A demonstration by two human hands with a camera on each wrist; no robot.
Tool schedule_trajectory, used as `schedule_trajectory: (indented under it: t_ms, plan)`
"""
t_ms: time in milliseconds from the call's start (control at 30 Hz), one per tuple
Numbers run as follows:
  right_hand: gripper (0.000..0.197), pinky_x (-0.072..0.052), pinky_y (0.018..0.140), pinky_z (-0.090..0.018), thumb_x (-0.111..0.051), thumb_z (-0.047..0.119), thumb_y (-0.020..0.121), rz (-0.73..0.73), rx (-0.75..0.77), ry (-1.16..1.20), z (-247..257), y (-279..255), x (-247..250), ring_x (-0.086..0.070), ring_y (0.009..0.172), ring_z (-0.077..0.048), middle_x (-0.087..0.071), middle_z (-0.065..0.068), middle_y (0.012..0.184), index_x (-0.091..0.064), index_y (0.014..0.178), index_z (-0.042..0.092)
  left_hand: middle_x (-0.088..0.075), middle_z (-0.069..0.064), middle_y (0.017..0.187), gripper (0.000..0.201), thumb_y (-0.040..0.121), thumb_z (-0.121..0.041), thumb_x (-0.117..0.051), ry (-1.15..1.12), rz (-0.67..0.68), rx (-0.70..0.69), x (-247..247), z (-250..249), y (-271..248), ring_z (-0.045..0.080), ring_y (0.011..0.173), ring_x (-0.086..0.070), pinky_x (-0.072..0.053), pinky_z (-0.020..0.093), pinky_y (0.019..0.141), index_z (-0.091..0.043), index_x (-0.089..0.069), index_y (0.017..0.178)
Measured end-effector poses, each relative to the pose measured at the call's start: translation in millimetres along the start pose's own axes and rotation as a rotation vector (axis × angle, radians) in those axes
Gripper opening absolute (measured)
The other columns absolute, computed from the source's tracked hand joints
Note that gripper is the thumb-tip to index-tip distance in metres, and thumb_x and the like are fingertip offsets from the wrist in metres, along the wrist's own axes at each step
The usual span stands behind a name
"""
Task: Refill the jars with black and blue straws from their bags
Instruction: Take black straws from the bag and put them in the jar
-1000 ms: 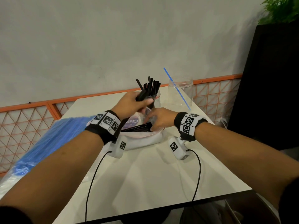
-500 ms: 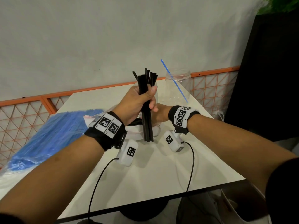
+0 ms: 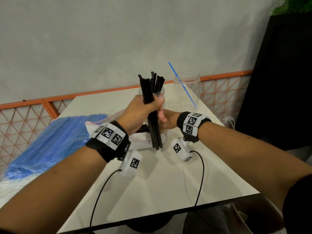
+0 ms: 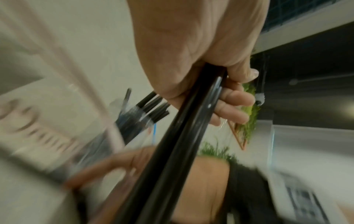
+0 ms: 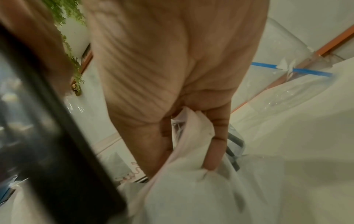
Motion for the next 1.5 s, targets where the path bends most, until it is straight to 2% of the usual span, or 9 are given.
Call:
schedule_trajectory:
  t_ms: [300,500,767,933,1033,1200,1267,1367,1500]
  plan:
    - [0.048,-0.042,0.088,-0.023,-0.077,0.024,0.074,0.023,0.053,0.134,-16,13,-3,-0.054,0.11,-0.017,-0.059,-0.001,0.124,-0.063,0.12,0.025,-0.063,0.006,0.056,0.03,0.099,-0.02,-0.057,0.074,-0.288,-0.314,44,-87,79,0.025,0.058,-0.067,-0.058,0.042,0.076,-0.009,-0.059,0.071]
    - [0.049,-0.042,0.085,-0.022,-0.076,0.024,0.074,0.034,0.08,0.159,-26,19,-5,-0.054,0.108,-0.017,-0.058,-0.001,0.121,-0.063,0.121,0.025,-0.062,0.006,0.056,0.029,0.098,-0.018,-0.06,0.131,-0.301,-0.283,46,-60,115,0.027,0.06,-0.067,-0.057,0.036,0.071,-0.009,-0.057,0.07]
    - [0.05,-0.044,0.085,-0.023,-0.076,0.024,0.075,0.056,0.131,0.192,-30,22,-3,-0.053,0.103,-0.016,-0.057,0.0,0.117,-0.062,0.123,0.021,-0.066,0.007,0.065,0.02,0.089,-0.02,-0.072,0.251,-0.344,0.004,55,-2,131,0.018,0.062,-0.065,-0.056,0.032,0.071,-0.009,-0.06,0.077]
    - [0.049,-0.044,0.085,-0.024,-0.076,0.024,0.075,0.052,0.139,0.18,-30,22,-3,-0.052,0.1,-0.014,-0.057,0.0,0.116,-0.062,0.123,0.022,-0.069,0.008,0.073,0.009,0.089,-0.009,-0.064,0.468,-0.423,-0.054,60,2,138,0.014,0.064,-0.067,-0.052,0.029,0.066,-0.015,-0.063,0.083]
    - [0.046,-0.044,0.085,-0.024,-0.073,0.024,0.079,0.055,0.128,0.158,-27,19,-2,-0.053,0.101,-0.015,-0.057,0.0,0.115,-0.062,0.124,0.022,-0.067,0.001,0.081,0.015,0.094,-0.022,-0.061,0.763,-0.341,-0.039,54,6,133,0.016,0.076,-0.064,-0.049,0.03,0.072,-0.014,-0.071,0.087]
    - [0.045,-0.04,0.086,-0.021,-0.061,0.013,0.084,0.06,0.099,0.106,-19,15,2,-0.052,0.109,-0.016,-0.057,0.001,0.119,-0.058,0.128,0.022,-0.059,0.001,0.091,0.009,0.085,-0.024,-0.068,0.863,-0.549,-0.315,50,-17,105,0.007,0.081,-0.054,-0.044,0.017,0.074,-0.016,-0.066,0.09]
    - [0.048,-0.039,0.085,-0.02,-0.059,0.009,0.083,0.044,0.088,0.089,-17,14,3,-0.052,0.108,-0.015,-0.057,0.001,0.123,-0.057,0.129,0.021,-0.066,0.004,0.076,0.001,0.081,-0.014,-0.067,0.782,-0.461,-0.215,44,-22,88,0.008,0.067,-0.057,-0.049,0.022,0.066,-0.013,-0.067,0.081]
    - [0.046,-0.042,0.075,-0.022,-0.061,0.006,0.079,0.018,0.067,0.085,-14,11,4,-0.053,0.094,-0.014,-0.058,0.003,0.107,-0.06,0.124,0.02,-0.069,-0.006,0.065,0.01,0.079,-0.008,-0.067,0.942,-0.062,0.168,33,-5,63,0.004,0.059,-0.063,-0.052,0.023,0.06,-0.013,-0.073,0.073]
    - [0.038,-0.046,0.073,-0.027,-0.068,0.009,0.075,-0.093,0.019,0.085,-14,8,5,-0.056,0.094,-0.021,-0.062,-0.004,0.104,-0.062,0.112,0.014,-0.074,0.001,0.09,0.011,0.08,-0.015,-0.067,1.248,0.117,0.371,33,33,43,0.017,0.085,-0.067,-0.055,0.033,0.08,-0.012,-0.077,0.084]
Point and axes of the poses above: each hand's wrist, its own y-axis towards the middle knuckle, its own x-axis out of the back of the hand, z = x × y, the point moved 1 cm from there along y, towards the middle knuckle
